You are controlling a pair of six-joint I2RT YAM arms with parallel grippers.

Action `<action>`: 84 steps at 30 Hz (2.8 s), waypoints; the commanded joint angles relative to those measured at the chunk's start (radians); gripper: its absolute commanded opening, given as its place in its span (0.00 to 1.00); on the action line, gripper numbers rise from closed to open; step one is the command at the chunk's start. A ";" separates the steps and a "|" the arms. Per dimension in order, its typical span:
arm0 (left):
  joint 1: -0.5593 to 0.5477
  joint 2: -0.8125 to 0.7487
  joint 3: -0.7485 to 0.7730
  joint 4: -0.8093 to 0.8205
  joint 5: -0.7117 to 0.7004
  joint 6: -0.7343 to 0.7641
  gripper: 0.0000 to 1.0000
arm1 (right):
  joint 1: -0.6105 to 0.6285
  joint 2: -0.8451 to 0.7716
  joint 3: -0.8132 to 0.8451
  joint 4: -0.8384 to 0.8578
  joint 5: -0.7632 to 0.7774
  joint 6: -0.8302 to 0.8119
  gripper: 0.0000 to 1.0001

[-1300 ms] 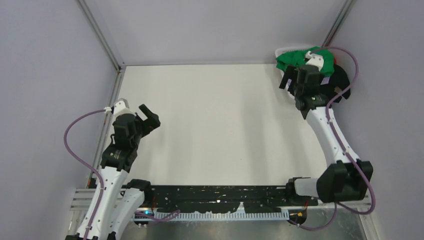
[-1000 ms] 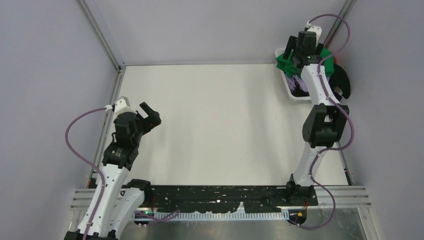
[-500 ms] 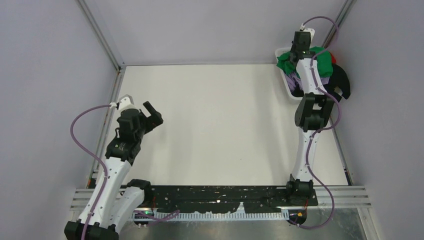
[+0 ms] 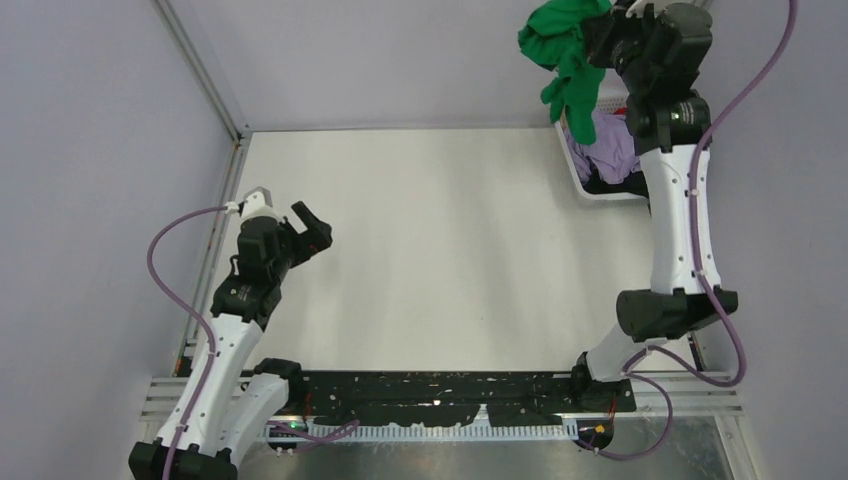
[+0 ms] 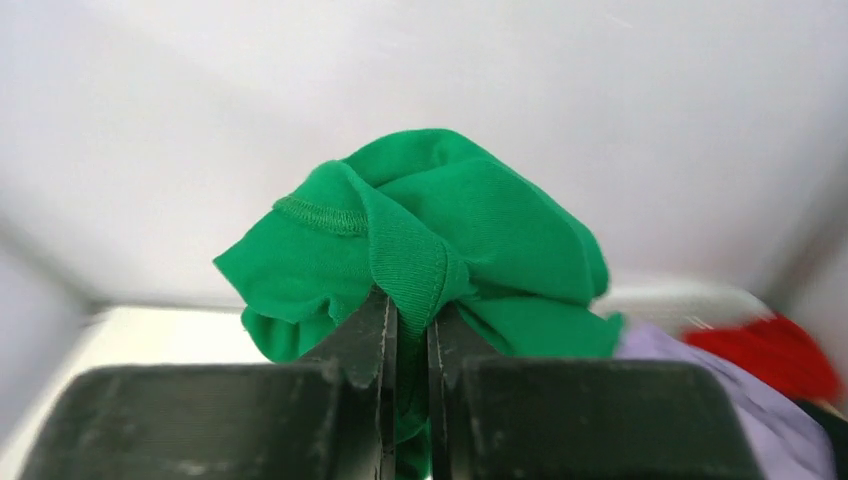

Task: Fold and stack the t-shirts
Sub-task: Move the tshirt to the center of the board, then flatten out the tshirt

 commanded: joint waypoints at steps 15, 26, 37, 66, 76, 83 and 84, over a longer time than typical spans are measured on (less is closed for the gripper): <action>0.000 -0.197 -0.046 -0.085 -0.020 -0.048 0.99 | 0.422 -0.218 -0.468 0.307 -0.602 0.135 0.05; 0.001 -0.092 -0.103 -0.060 0.083 -0.063 0.99 | 0.131 -0.398 -1.260 0.222 -0.192 0.157 0.76; -0.001 0.285 0.009 0.110 0.285 -0.084 0.99 | 0.355 -0.509 -1.168 0.081 0.179 -0.035 0.96; -0.198 1.162 0.618 -0.143 0.310 -0.030 0.65 | 0.780 0.082 -0.961 0.144 0.402 -0.076 0.62; -0.215 1.197 0.633 -0.133 0.347 -0.018 0.29 | 0.780 0.087 -0.997 0.182 0.515 -0.081 0.39; -0.215 1.206 0.739 -0.225 0.253 0.064 0.00 | 0.777 0.012 -1.044 0.247 0.547 -0.083 0.05; -0.215 1.191 0.735 -0.225 0.242 0.070 0.00 | 0.776 -0.016 -1.054 0.267 0.565 -0.077 0.05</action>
